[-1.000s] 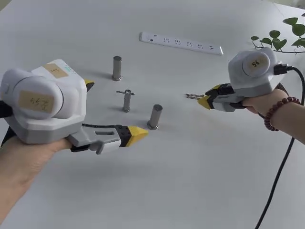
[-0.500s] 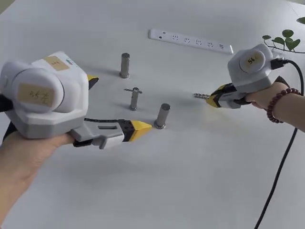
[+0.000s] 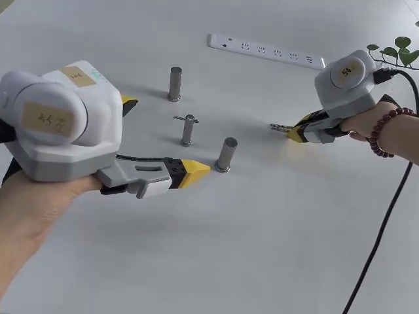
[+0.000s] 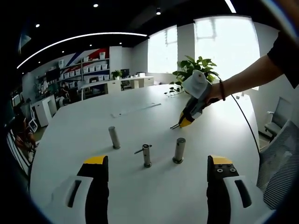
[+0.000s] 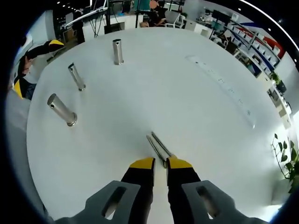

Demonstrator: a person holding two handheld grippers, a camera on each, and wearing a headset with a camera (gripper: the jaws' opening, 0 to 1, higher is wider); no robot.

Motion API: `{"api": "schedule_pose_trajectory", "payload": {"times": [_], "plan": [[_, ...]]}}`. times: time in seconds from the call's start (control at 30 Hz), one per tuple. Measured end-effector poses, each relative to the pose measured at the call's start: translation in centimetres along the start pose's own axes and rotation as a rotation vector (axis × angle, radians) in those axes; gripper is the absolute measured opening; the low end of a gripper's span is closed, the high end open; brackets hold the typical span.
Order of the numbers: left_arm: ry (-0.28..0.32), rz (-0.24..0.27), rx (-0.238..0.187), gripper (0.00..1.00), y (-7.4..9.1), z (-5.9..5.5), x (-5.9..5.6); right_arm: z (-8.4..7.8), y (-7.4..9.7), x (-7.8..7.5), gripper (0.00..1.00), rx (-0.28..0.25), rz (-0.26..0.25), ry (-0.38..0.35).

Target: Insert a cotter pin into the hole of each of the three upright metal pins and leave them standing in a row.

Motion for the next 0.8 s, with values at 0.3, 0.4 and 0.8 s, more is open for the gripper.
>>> {"api": "schedule_pose_trajectory", "payload": {"times": [0.3, 0.4, 0.8], "plan": [[-0.012, -0.007, 0.007, 0.87, 0.0, -0.1, -0.2, -0.3, 0.1, 0.7, 0.0, 0.038, 0.079, -0.043], [-0.011, -0.007, 0.004, 0.87, 0.1, 0.0, -0.2, -0.4, 0.2, 0.7, 0.0, 0.053, 0.078, -0.011], [-0.018, -0.016, 0.004, 0.84, 0.2, -0.1, -0.2, 0.0, 0.2, 1.0, 0.0, 0.075, 0.059, 0.103]]}}
Point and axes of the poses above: the centre of the closed fingertips' face, and the gripper's own axes: y roughly backward along the fingers, x roughly to its left, z roughly out of its top, the point moved 2 cm from there along y, roughly backward along the fingers, and after that the axes turned 10 degrees about x, right-handed, at the moved point
